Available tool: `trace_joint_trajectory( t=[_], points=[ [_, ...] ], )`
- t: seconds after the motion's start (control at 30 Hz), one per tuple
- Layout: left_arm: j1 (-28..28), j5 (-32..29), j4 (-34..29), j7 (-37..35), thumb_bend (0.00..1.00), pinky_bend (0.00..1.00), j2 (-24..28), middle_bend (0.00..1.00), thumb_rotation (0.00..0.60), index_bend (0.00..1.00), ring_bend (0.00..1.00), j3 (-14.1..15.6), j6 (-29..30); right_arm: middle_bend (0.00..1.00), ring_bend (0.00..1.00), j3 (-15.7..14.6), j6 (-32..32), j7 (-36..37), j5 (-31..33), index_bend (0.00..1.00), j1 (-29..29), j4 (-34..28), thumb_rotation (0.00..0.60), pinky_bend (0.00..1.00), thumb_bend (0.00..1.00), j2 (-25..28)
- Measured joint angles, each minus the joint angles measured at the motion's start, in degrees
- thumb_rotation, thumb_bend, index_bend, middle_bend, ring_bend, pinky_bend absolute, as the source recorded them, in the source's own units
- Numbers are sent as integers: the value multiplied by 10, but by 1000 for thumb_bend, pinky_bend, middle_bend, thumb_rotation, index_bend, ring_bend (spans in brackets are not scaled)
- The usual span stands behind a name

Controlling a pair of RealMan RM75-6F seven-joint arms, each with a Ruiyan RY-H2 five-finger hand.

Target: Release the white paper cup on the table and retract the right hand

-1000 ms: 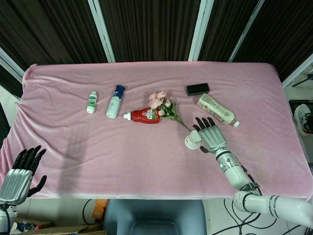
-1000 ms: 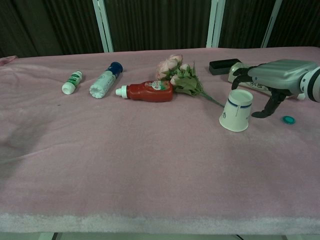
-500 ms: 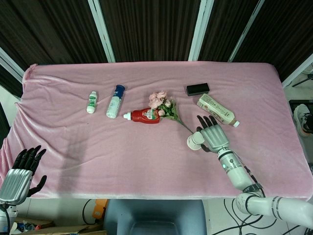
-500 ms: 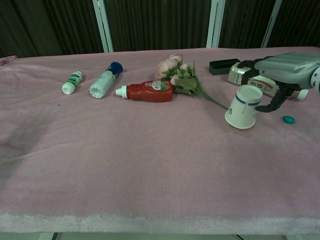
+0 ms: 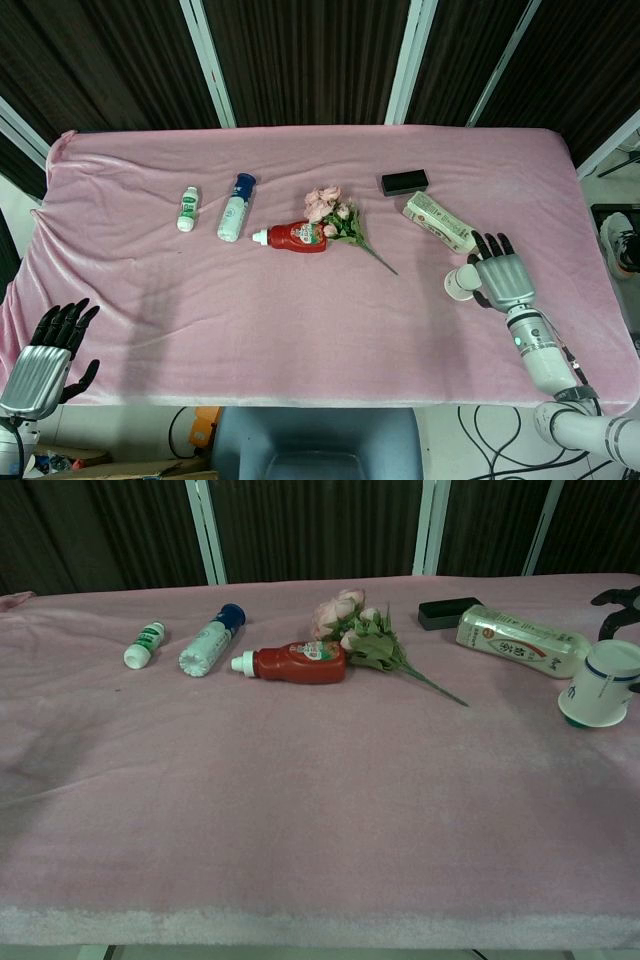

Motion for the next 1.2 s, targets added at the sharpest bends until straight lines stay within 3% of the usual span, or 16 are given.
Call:
trace_joint_trajectory(
  t=[0.17, 0.37, 0.57, 0.73, 0.87, 1.0, 1.2],
  points=[
    [-1, -5, -1, 3, 404, 59, -1, 3, 600, 0, 20, -2, -3, 32, 0, 8, -43, 38, 4, 440, 3, 54, 600, 0, 444, -24],
    [-1, -4, -1, 2, 405, 60, -1, 3, 600, 0, 20, -2, -2, 33, 0, 12, -51, 57, -16, 369, 4, 64, 600, 0, 443, -38],
    [-1, -1, -1, 0, 405, 59, 0, 3, 600, 0, 20, -1, -1, 1, 0, 13, -45, 64, -22, 41, -3, 52, 600, 0, 380, -28],
    [0, 1, -1, -2, 406, 60, 1, 3, 600, 0, 20, 0, 3, 0, 0, 13, -18, 89, -45, 0, -22, 15, 600, 0, 342, 2],
    [3, 4, 0, -5, 404, 59, 1, 2, 600, 0, 20, 0, 11, 0, 0, 0, 45, 112, -86, 0, -62, -29, 600, 0, 342, 34],
    [4, 10, 8, -10, 405, 59, -3, 0, 600, 0, 8, -3, 22, 0, 0, -34, 164, 125, -142, 0, -139, -63, 600, 0, 342, 58],
    [3, 8, 11, -9, 404, 58, -5, 0, 600, 0, 4, -3, 17, 0, 0, -68, 319, 201, -209, 0, -263, -54, 600, 0, 342, 60]
  ],
)
